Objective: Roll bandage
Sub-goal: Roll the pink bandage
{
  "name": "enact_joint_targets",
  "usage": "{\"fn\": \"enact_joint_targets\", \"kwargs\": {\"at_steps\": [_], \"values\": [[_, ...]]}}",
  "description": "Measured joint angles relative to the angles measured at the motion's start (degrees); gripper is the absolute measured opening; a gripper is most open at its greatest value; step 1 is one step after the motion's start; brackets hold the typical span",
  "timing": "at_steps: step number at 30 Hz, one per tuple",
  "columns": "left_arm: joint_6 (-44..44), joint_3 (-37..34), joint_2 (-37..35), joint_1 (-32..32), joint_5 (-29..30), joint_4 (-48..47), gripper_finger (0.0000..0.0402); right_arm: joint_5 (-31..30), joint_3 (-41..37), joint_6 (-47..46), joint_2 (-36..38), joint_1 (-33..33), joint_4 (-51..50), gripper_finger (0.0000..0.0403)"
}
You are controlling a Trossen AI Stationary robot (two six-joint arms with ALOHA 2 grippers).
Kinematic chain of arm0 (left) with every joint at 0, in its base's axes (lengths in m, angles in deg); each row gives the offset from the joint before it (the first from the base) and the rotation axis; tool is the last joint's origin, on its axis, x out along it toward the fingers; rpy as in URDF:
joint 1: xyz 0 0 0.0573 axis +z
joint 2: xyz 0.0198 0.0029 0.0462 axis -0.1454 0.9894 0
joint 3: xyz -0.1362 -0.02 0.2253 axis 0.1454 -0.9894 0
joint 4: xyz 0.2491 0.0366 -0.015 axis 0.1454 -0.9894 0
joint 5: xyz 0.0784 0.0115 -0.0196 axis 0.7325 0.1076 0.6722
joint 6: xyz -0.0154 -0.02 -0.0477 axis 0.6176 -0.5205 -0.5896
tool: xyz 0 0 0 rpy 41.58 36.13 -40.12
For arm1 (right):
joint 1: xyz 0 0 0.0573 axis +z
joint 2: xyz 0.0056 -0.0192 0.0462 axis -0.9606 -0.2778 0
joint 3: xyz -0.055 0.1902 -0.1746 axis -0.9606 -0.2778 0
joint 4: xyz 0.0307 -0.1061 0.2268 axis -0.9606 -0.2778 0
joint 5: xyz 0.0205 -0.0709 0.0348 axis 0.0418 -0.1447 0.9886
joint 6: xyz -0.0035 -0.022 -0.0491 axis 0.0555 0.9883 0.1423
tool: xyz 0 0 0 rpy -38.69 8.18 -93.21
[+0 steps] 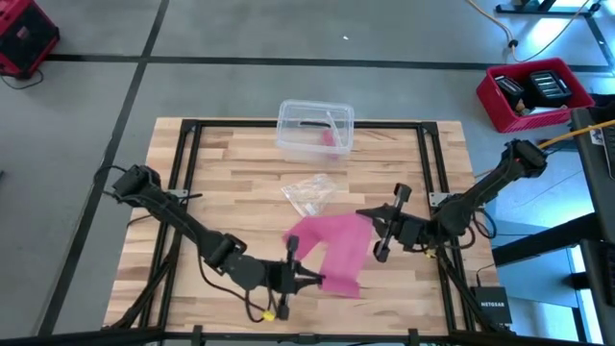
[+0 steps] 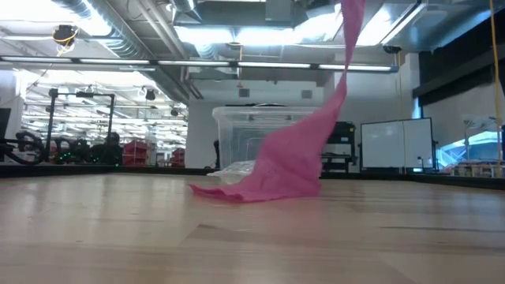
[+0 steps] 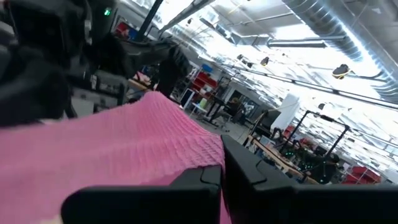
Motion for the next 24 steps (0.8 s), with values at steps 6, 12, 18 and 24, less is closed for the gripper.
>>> {"fn": "enact_joint_targets", "kwargs": {"at_steps": [6,12,18,24], "values": [[-4.9,0.0,0.0,1.1,5.3,-4.3,0.0000,1.3,3.3,0.3,0.3,1.2,-4.5,0.0004],[-6.4,0.0,0.0,1.4,5.7,-5.5,0.0000,-1.8,7.2,0.2,0.3,4.3,-9.4,0.0006],[-3.1,0.0,0.0,0.4,5.6,-0.4,0.0000,-9.8,7.6,-6.2,0.3,4.4,-14.2,0.0020],[5.3,0.4,-0.3,-1.8,5.4,7.8,0.0000,-13.2,7.6,-22.1,0.2,2.0,-32.2,0.0084]]}}
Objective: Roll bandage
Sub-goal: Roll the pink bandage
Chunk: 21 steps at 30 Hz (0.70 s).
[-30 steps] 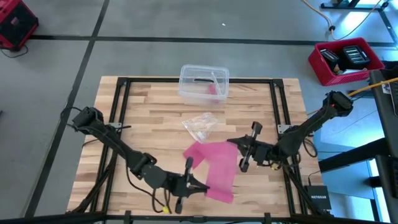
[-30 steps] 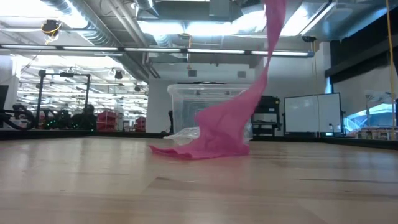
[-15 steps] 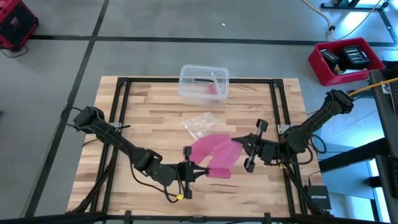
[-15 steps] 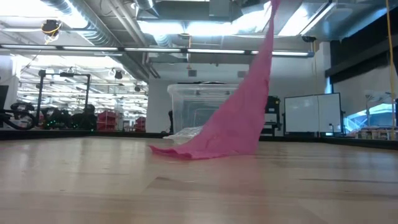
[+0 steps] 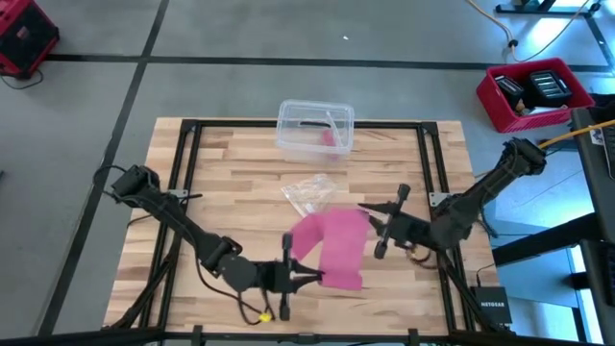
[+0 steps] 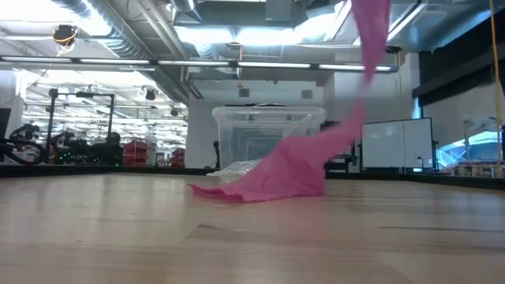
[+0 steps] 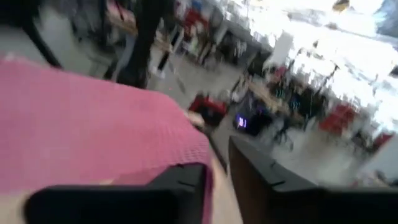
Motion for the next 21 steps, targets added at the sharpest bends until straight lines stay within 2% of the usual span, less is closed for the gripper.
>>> {"fn": "enact_joint_targets", "kwargs": {"at_steps": [5,9,13,17,21], "values": [[6.3,2.8,-0.4,-0.8,0.1,0.7,0.0000,9.1,0.0,-16.8,0.0,-0.9,-14.9,0.0151],[10.0,4.5,-0.5,-0.8,3.1,0.7,0.0000,23.0,0.0,-26.2,0.0,-0.9,-21.1,0.0187],[12.5,4.6,-0.5,-0.3,7.6,1.6,0.0000,35.6,0.0,-33.4,0.0,-0.9,-22.1,0.0201],[15.3,4.6,-0.5,-0.1,14.4,2.9,0.0000,40.4,1.6,-39.2,1.1,-0.9,-28.2,0.0200],[16.9,4.6,-0.5,-0.2,18.2,2.9,0.0000,40.4,7.1,-45.2,3.1,-0.9,-40.0,0.0194]]}}
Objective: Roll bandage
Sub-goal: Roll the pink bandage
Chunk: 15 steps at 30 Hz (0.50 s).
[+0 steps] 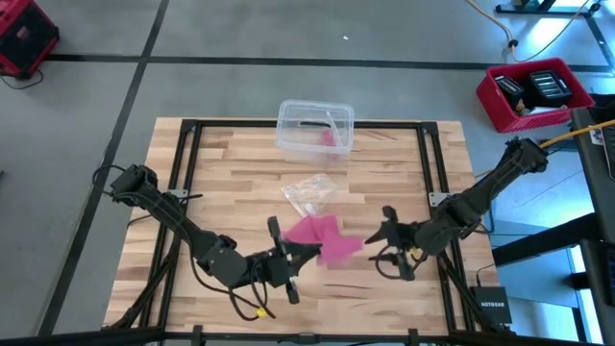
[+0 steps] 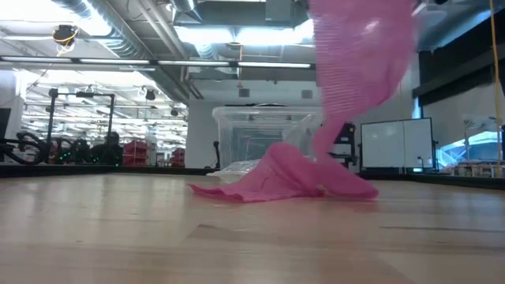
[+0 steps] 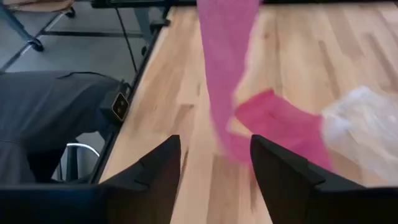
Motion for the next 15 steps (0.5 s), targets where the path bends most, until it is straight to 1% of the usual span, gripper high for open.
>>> {"fn": "enact_joint_targets", "kwargs": {"at_steps": [2,4,6,8,11,13,15], "values": [[-0.1,0.0,0.0,0.0,0.2,0.0,0.0000,-1.0,2.3,-1.7,0.6,0.0,-3.8,0.0193],[-1.0,0.0,0.0,0.0,0.2,-0.2,0.0000,-2.7,3.7,-1.6,1.1,0.0,-4.2,0.0194],[-1.7,-0.6,0.0,0.0,-0.4,-0.2,0.0000,-4.8,3.8,1.4,1.4,0.0,-2.6,0.0193],[-2.7,-1.8,0.0,0.0,-2.4,0.5,0.0000,-8.8,3.1,5.8,1.3,0.5,0.3,0.0193],[-3.8,-5.7,0.0,0.2,-4.7,5.9,0.0000,-16.4,-0.5,14.0,1.3,2.7,10.6,0.0193],[-4.2,-9.1,0.0,0.4,-4.9,11.4,0.0000,-18.2,-3.9,19.3,1.3,3.9,19.5,0.0193],[-4.2,-12.3,0.0,0.4,-4.8,16.9,0.0000,-18.2,-7.6,22.6,1.3,4.8,27.6,0.0193]]}}
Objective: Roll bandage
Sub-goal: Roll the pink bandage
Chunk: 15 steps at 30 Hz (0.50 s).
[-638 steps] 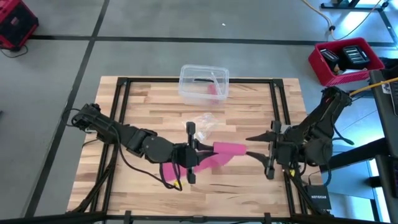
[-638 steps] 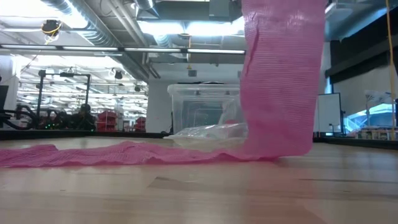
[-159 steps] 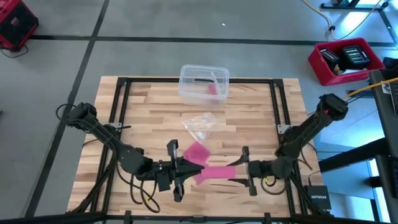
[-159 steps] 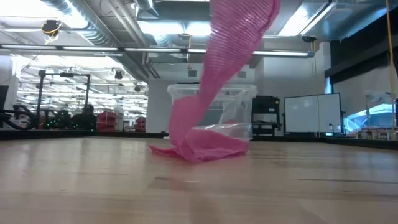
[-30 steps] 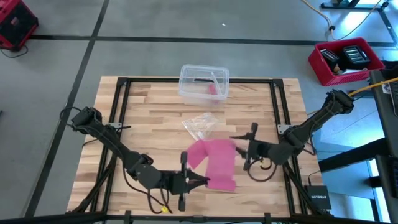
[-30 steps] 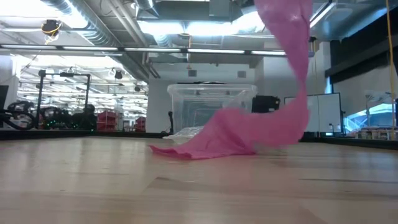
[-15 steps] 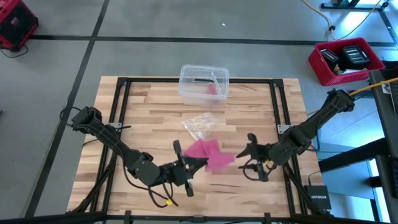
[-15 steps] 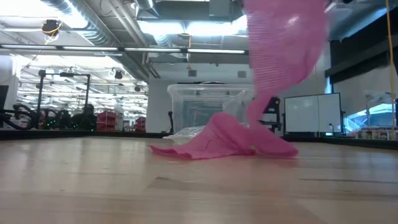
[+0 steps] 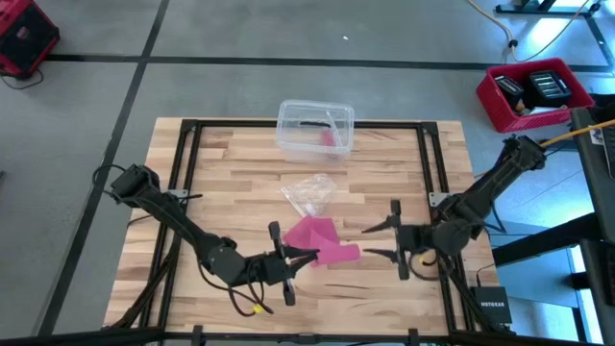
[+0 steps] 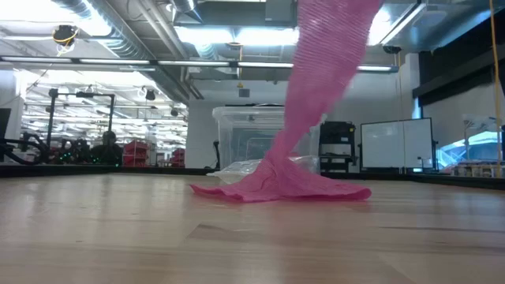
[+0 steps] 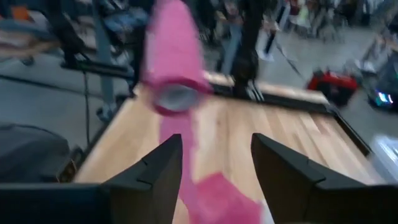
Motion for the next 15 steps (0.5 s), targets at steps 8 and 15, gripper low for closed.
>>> {"fn": "enact_joint_targets", "kwargs": {"at_steps": [8,15], "values": [[-1.5,-4.2,0.0,1.1,1.5,7.0,0.0000,0.0,-10.2,1.5,-1.3,1.6,22.5,0.0193],[-2.6,-4.2,0.5,1.8,1.0,6.9,0.0000,0.2,-10.6,5.4,-6.0,0.4,32.1,0.0193]]}}
